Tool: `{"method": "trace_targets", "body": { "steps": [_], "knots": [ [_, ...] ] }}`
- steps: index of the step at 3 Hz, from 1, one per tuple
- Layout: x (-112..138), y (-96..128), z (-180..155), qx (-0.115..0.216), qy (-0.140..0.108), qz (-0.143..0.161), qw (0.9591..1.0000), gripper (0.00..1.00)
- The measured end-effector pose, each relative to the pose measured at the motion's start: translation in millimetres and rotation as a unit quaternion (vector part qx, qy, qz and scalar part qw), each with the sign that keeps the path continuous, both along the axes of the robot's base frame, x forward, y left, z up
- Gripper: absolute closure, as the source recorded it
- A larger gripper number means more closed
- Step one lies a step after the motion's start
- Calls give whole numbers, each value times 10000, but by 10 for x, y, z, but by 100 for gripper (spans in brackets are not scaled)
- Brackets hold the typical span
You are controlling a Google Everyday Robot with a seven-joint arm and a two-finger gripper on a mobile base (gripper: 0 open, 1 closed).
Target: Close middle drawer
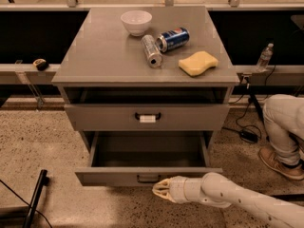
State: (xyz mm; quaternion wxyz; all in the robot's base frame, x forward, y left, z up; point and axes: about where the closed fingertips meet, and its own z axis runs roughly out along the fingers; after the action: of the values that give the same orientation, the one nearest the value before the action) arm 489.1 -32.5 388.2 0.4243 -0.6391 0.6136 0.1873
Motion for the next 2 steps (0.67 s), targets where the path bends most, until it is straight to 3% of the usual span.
{"method": "trace_targets", "body": {
  "steps": [1,2],
  "knots": [
    [156,80,40,59,-112,-61,9999,100],
    [156,80,13,59,-112,-61,9999,100]
  ]
}}
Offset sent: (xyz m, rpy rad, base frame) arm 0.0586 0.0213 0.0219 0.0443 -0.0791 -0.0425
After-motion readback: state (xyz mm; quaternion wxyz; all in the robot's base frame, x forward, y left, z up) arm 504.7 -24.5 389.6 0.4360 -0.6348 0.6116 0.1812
